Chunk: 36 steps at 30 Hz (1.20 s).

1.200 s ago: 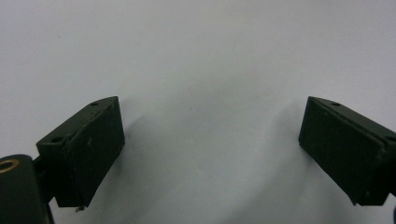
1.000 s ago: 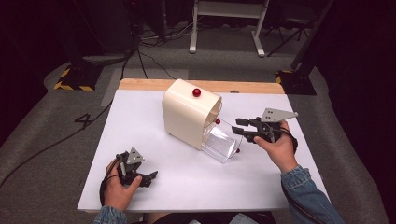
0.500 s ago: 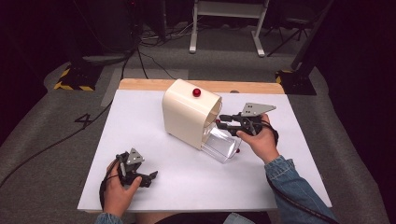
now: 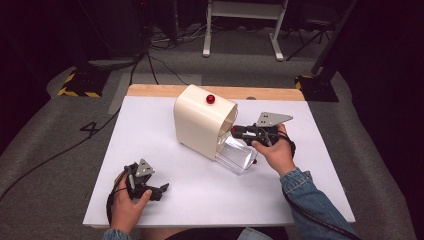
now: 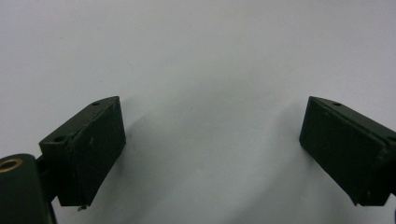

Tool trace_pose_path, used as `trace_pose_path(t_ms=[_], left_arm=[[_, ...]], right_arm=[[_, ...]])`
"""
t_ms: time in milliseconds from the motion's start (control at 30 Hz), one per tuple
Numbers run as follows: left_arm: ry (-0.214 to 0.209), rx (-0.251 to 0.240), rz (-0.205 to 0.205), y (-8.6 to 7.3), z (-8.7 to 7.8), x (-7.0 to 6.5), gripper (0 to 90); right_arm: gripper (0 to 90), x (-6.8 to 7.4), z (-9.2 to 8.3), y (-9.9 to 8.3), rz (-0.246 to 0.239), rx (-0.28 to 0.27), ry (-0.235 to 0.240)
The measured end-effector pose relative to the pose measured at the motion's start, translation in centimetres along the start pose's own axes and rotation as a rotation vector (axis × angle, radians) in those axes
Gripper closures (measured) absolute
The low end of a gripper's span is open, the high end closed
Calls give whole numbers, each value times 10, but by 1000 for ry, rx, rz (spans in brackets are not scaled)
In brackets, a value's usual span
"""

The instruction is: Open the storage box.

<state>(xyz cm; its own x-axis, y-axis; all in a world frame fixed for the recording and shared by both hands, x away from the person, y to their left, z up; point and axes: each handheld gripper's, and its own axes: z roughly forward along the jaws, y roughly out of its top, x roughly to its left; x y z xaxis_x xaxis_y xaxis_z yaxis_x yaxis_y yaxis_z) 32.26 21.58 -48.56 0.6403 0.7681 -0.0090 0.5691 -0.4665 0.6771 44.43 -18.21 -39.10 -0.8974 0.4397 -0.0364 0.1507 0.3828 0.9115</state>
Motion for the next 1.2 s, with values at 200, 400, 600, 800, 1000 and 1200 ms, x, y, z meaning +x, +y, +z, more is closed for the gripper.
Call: trace_pose_path(t_ms=[200, 400, 600, 800, 1000, 1200], left_arm=[[3, -2, 5, 0, 0, 1, 72], [5, -3, 5, 0, 0, 1, 72], [2, -2, 3, 0, 0, 1, 72], [2, -3, 3, 0, 0, 0, 72], [2, -2, 2, 0, 0, 0, 72], [1, -2, 3, 0, 0, 0, 72]], right_arm=[[743, 3, -12, -1, -2, -2, -4], [743, 4, -32, -7, -6, -7, -10], [743, 8, -45, -11, -16, -8, -16], [742, 10, -52, -16, -19, -2, -18], [742, 9, -59, -24, -13, 11, -24], [741, 8, -60, -27, -7, 2, -25]])
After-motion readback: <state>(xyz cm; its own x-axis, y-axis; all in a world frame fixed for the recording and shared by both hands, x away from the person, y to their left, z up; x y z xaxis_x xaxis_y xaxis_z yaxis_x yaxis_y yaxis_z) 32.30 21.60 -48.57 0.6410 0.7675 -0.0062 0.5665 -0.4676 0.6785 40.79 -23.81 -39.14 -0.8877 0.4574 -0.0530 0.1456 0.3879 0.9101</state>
